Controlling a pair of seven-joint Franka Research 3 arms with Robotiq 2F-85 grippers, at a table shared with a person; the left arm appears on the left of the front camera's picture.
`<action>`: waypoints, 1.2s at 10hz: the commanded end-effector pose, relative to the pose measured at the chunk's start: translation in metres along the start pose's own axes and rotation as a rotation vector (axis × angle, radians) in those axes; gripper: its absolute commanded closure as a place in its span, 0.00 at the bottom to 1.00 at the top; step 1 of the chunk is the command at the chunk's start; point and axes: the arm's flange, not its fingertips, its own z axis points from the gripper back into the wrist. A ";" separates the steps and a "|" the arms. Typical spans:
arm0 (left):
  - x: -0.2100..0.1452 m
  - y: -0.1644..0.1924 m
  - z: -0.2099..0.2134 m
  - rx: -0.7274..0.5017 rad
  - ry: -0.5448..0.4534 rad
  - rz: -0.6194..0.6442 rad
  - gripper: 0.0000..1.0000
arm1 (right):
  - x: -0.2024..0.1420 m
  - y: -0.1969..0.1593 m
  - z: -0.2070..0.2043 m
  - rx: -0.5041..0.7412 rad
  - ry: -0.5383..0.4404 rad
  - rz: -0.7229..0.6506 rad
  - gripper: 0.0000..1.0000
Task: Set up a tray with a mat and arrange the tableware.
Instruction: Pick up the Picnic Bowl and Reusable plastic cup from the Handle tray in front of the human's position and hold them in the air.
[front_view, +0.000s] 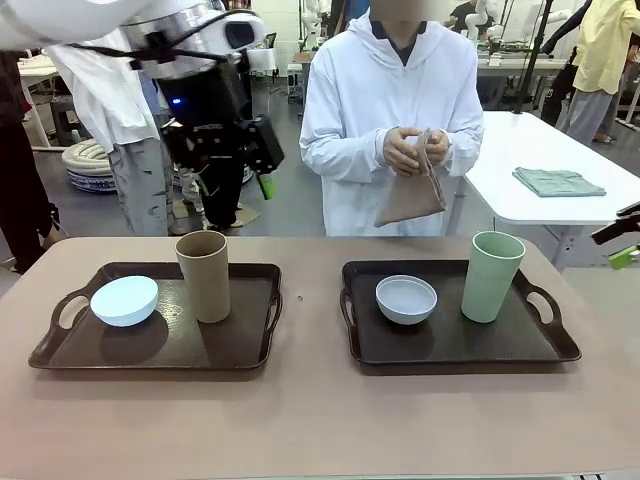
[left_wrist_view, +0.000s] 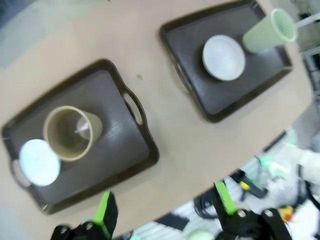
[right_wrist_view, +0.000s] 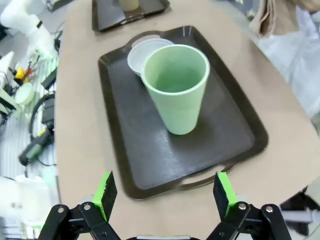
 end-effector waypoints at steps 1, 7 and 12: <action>0.047 -0.022 -0.012 0.063 0.009 0.016 0.00 | -0.010 -0.036 0.004 0.018 -0.085 0.092 0.00; 0.086 -0.023 -0.077 0.038 0.072 0.043 0.00 | 0.004 -0.033 -0.027 0.086 -0.147 0.189 0.00; 0.086 -0.023 -0.077 0.038 0.072 0.043 0.00 | 0.002 -0.032 -0.026 0.093 -0.148 0.185 0.00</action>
